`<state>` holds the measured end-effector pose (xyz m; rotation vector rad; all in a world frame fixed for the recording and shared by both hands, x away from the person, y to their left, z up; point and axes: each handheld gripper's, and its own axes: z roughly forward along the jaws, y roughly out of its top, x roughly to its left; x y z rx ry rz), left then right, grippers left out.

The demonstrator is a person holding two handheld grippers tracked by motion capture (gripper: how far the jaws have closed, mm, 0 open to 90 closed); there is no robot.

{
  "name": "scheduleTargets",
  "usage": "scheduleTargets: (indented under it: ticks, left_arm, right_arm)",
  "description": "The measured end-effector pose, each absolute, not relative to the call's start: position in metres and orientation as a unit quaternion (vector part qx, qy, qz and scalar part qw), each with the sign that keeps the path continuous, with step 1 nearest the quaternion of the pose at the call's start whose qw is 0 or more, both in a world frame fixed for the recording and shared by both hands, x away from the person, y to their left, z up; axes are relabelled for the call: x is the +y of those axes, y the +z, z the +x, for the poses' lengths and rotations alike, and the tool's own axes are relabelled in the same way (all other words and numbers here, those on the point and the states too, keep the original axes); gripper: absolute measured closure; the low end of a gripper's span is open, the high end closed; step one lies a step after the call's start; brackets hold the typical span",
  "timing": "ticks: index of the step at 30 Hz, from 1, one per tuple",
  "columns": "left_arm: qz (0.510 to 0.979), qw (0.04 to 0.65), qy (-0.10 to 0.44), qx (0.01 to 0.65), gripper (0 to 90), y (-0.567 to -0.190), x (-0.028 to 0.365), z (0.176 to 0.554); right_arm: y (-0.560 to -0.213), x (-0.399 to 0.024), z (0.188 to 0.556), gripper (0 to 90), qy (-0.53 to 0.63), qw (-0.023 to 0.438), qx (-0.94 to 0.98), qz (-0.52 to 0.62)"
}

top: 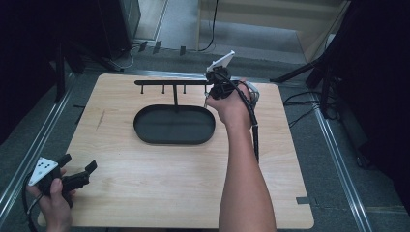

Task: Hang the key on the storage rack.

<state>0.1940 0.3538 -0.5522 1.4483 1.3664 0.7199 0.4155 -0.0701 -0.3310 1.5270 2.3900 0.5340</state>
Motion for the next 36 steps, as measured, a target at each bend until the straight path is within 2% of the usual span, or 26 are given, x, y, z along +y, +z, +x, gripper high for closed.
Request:
scheduleTargets:
  ticks: [30, 32, 33, 36]
  left_arm:
    - [0.597, 0.494, 0.294, 0.560, 0.0, -0.552, 0.354, 0.194]
    - [0.597, 0.494, 0.294, 0.560, 0.0, -0.552, 0.354, 0.194]
    - [0.598, 0.493, 0.294, 0.559, 0.0, -0.552, 0.354, 0.194]
    - [0.598, 0.493, 0.294, 0.559, 0.0, -0.552, 0.354, 0.194]
  right_arm:
    - [-0.335, -0.069, 0.433, 84.1, 0.189, 0.124, 0.808, 0.544]
    - [-0.336, -0.070, 0.433, 83.4, 0.186, 0.134, 0.806, 0.545]
    - [-0.338, -0.072, 0.434, 77.4, 0.188, 0.132, 0.801, 0.553]
    - [-0.340, -0.075, 0.434, 76.6, 0.181, 0.138, 0.798, 0.558]
